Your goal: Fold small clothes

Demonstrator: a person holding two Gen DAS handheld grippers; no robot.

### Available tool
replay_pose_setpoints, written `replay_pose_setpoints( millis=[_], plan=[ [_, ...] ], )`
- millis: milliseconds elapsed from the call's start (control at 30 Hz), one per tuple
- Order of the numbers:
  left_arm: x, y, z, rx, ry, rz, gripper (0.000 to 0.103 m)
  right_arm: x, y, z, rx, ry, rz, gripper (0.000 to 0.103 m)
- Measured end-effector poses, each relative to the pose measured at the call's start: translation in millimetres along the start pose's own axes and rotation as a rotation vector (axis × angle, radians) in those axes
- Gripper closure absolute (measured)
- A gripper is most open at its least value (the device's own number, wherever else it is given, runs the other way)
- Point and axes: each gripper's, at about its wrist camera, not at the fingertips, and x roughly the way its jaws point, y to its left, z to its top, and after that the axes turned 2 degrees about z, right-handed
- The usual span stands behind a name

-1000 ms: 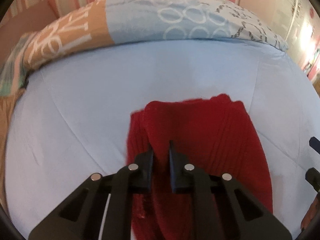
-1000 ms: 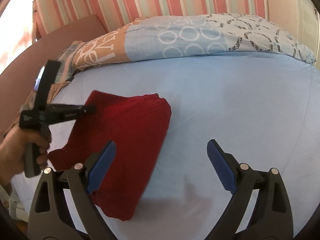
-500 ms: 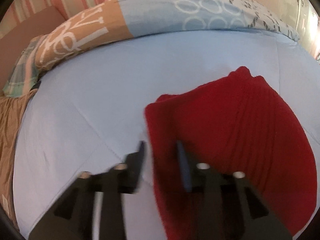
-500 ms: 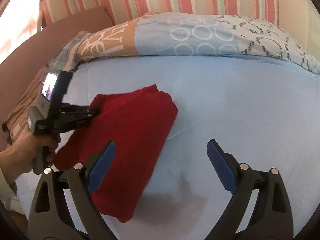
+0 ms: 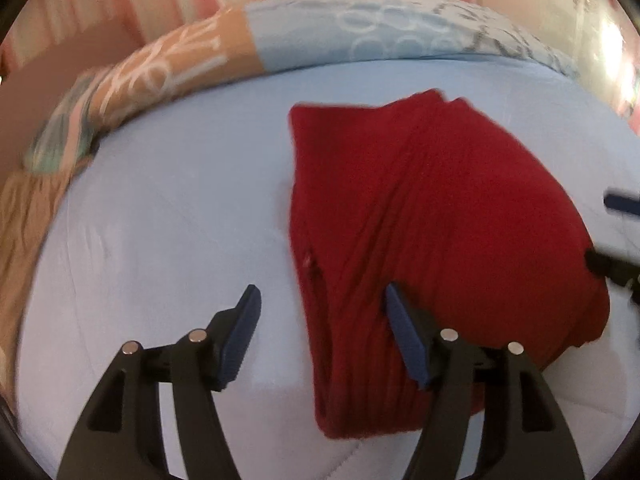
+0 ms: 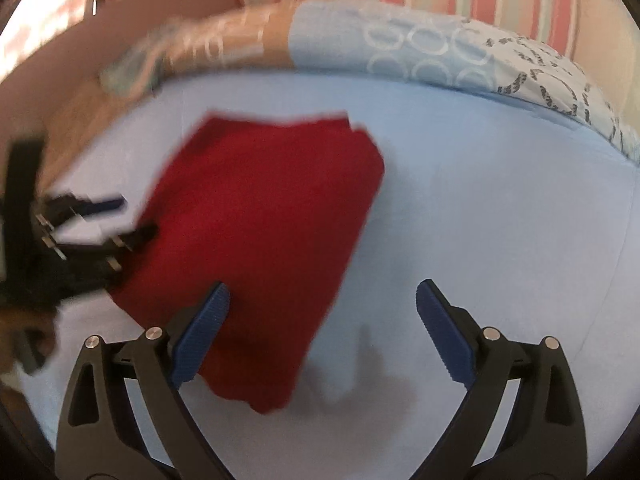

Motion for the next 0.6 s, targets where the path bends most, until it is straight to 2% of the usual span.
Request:
replay_pose_setpoints(
  millis=[67,167,333,433,500,600],
  plan=[
    [2.5,2.3,-8.5,-0.024,0.007,0.002,0.037,12.1,-0.8,-12.2,-0.002,0.048,-0.004,0.009],
    [7.6,4.6,-23.8,-0.047,0.009,-0.003,0.036,25.2,-1.7,-28.9,-0.006,0.062,-0.013,0.009],
    [-0.5,10.1,-31.1,-0.063,0.002,-0.029,0.036,25.9,-1.3,-24.1,-0.021,0.063,-0.022,0.005],
    [-21.7,14.2,-28.6,-0.074,-0.042,-0.062,0.037,5.4,-5.2,-15.4,-0.008,0.022,0.018,0.004],
    [-41.7,21.0,-18.4,-0.086,-0.1,-0.073,0.037,-9.2,-11.1,-9.0,0.003,-0.024,0.015,0.004],
    [-52.7,27.0,4.4,-0.091,-0.123,-0.078,0.037,-19.2,-24.0,10.2,0.023,-0.072,-0.01,0.003]
  ],
)
